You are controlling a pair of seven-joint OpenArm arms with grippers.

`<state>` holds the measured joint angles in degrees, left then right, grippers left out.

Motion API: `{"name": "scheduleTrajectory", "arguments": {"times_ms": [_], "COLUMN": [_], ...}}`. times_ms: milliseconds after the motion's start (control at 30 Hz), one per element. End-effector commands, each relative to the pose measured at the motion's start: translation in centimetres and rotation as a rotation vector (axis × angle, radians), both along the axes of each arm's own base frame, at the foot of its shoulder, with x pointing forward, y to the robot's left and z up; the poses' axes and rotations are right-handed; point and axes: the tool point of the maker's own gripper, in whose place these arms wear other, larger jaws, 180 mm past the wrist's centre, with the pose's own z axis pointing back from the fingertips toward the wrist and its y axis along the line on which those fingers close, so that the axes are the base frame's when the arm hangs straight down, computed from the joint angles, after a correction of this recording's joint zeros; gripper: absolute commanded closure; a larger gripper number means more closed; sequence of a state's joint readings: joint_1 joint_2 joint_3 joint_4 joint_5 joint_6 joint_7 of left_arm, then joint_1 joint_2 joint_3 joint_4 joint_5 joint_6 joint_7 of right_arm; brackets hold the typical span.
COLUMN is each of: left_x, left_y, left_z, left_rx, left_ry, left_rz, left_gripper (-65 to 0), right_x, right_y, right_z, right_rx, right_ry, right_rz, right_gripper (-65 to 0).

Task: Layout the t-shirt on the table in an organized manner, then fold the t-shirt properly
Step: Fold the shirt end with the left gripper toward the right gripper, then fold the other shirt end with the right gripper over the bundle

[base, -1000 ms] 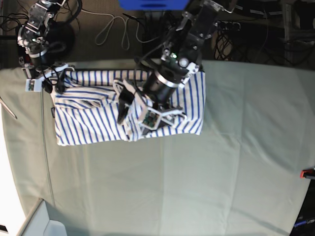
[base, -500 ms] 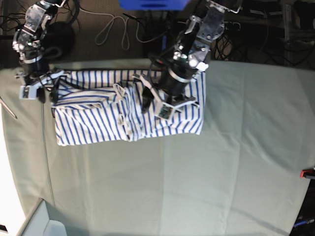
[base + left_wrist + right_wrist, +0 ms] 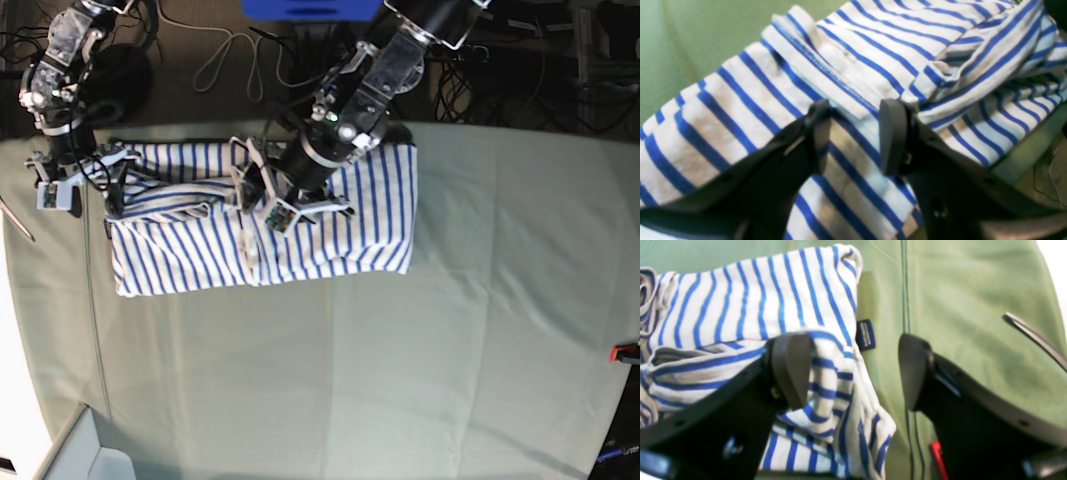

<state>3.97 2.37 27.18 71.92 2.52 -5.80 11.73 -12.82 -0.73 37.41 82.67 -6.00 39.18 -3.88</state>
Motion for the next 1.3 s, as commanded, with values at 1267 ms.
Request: {"name": "scheduleTrajectory", "arguments": {"times_ms": [1267], "left_x": [4.3], "left_y": [27.2], "left_z": [8.9], "left_rx": [0.074], "left_ry": [-0.261], "left_rz": [0.698], "left_gripper": [-23.8], "right_x": [3.5], "right_y": [-1.7], "right_z": [-4.7], "right_rx": [0.147], "right_ry": [0.144], "right_rz": [-0.03], "right_gripper": [-42.0]}}
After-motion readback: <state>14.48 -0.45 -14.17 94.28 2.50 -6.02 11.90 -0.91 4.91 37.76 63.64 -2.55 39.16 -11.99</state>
